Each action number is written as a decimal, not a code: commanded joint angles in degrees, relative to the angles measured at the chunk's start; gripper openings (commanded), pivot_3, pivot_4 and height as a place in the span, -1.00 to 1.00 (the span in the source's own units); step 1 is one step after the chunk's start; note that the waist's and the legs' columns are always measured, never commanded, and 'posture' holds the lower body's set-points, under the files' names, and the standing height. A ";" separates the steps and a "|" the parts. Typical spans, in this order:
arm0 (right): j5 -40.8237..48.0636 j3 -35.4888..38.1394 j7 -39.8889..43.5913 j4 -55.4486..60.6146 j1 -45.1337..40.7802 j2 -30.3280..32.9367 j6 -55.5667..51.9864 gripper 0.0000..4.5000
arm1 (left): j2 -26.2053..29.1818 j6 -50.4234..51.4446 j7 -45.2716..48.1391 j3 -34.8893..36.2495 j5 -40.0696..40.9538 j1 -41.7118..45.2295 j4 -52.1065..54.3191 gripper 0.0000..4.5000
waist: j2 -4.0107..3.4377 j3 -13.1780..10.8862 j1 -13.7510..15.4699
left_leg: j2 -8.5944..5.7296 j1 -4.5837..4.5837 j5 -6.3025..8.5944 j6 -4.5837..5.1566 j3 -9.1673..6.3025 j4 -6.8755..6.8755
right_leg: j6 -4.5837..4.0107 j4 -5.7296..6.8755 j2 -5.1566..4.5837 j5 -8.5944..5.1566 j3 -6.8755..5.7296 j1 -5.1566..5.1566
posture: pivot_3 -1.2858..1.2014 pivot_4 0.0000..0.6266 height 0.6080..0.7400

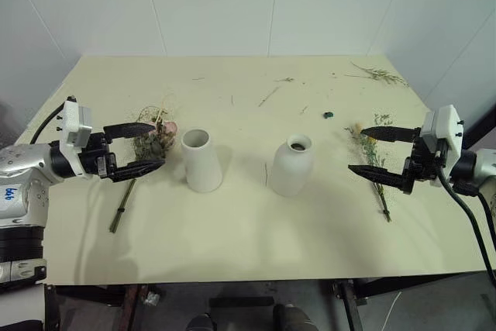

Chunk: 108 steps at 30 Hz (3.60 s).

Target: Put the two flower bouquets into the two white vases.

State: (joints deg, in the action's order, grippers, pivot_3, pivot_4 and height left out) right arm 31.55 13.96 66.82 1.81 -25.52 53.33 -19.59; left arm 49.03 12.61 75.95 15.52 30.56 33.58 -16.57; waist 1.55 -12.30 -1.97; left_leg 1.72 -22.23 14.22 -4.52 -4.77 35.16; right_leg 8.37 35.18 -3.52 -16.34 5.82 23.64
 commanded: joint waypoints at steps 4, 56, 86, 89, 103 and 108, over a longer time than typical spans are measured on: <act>-4.65 0.26 -6.04 -5.42 -2.92 1.57 -2.57 1.00 | -0.31 0.41 0.78 0.42 1.54 1.87 1.10 0.99 | 0.00 0.00 -0.05 | 0.00 0.00 0.00 0.00 0.00 0.01 | 0.00 0.03 0.00 0.00 0.00 0.01 | 0.03 -0.52 1.00; -27.31 -30.80 -5.39 -34.32 -30.88 -4.32 -42.48 -0.99 | 3.94 13.57 -3.33 6.16 14.77 -1.94 21.88 1.00 | 0.10 0.05 -2.71 | 0.00 0.05 0.11 -0.02 0.26 0.19 | 0.04 0.30 0.02 -0.10 0.26 0.14 | 0.03 -0.52 1.00; 4.92 -1.41 -38.28 21.98 -11.19 -37.27 -11.27 -0.99 | -4.45 0.47 -5.79 0.01 2.27 5.16 -0.37 1.00 | 0.06 0.04 -2.41 | 0.00 0.03 0.10 -0.02 0.26 0.08 | 0.11 0.64 0.03 -0.10 0.35 0.25 | 0.03 -0.52 1.00; 5.32 -2.47 -38.33 21.46 -10.06 -37.82 -10.57 -0.99 | -4.02 0.11 -4.87 -0.03 2.10 5.85 -0.24 1.00 | 0.06 0.04 -2.46 | 0.00 0.03 0.10 -0.02 0.26 0.08 | 0.11 0.63 0.03 -0.10 0.36 0.25 | 0.03 -0.52 1.00; 2.29 -6.54 -36.04 16.24 -5.21 -38.61 -3.32 -0.99 | -3.33 0.59 -3.74 0.37 2.52 7.41 2.42 1.00 | 0.06 0.04 -2.46 | 0.00 0.04 0.10 -0.02 0.26 0.08 | 0.10 0.50 0.04 -0.11 0.35 0.25 | 0.03 -0.52 1.00; -0.98 -7.93 -34.86 12.66 -4.02 -38.72 2.02 -0.99 | -3.24 0.77 -3.96 0.62 2.76 7.47 2.95 1.00 | 0.06 0.04 -2.43 | 0.00 0.04 0.10 -0.02 0.26 0.08 | 0.10 0.49 0.03 -0.11 0.36 0.25 | 0.03 -0.52 1.00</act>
State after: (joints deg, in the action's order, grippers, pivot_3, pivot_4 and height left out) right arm 31.42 6.19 31.05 13.79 -29.70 14.85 -20.59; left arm 44.29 13.69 72.12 14.71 32.83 39.69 -15.96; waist 1.61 -12.26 -4.40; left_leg 1.71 -22.19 14.32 -4.54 -4.51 35.24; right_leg 8.47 35.68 -3.48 -16.44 6.17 23.89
